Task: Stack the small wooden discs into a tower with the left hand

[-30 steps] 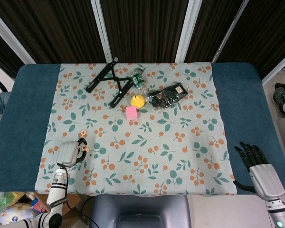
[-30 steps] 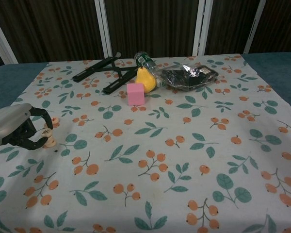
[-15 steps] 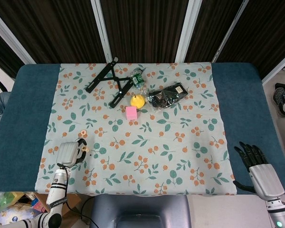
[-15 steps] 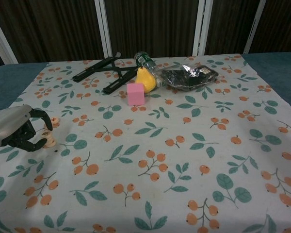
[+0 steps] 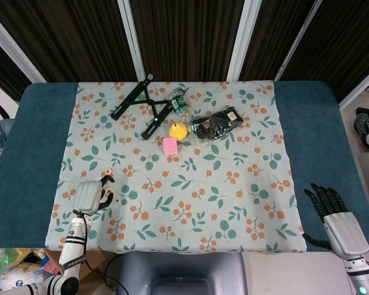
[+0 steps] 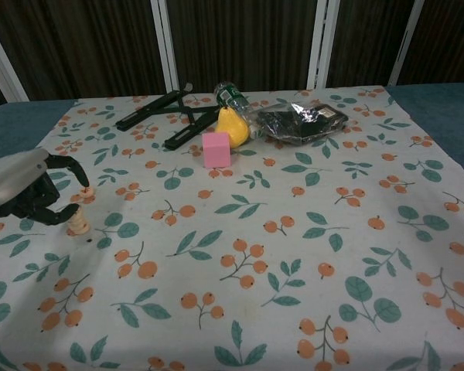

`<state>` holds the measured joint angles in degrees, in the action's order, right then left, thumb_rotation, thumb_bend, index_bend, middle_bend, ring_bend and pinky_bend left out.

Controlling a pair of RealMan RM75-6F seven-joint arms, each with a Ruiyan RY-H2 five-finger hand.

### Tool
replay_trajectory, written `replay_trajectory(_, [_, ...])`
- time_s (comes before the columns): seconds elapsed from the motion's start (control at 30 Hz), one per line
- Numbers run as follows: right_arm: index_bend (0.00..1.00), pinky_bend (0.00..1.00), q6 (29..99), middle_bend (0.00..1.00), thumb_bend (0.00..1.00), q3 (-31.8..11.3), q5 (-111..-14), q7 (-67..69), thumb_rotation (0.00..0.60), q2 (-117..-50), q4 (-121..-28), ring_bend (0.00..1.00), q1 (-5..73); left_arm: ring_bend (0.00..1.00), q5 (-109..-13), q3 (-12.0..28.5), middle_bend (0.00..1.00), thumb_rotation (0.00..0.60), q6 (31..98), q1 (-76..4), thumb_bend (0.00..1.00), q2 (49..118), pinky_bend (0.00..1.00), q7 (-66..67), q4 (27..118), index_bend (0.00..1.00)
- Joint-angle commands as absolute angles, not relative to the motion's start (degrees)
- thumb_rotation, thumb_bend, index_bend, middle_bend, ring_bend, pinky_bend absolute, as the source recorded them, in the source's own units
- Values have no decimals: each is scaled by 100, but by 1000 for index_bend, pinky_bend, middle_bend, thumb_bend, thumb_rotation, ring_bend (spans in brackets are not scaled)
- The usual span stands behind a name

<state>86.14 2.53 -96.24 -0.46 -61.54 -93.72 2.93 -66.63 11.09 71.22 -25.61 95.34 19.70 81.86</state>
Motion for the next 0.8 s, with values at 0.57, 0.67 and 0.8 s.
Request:
replay_trajectory(0.57, [0,0,8512,0,204,254,-9590,-107,600,-6166,-9389,0,332,1000,-4609,2163,1000,600,5721,-3612,391,9661,1000,2262,7009,378])
replay_trajectory(0.67, [0,0,8498,0,205,245,-9571,-102,600,-6161,-9392,0,341,1000,-4608,2101,1000,600,5652,-3676,389,9767,1000,2211,6794,378])
replay_trajectory(0.8, [0,0,8494,0,204,237,-9554,-91,600,-6156,-9398,0,345,1000,-4695,1990,1000,600,5640,-3717,381,9851,1000,2168,6656,386])
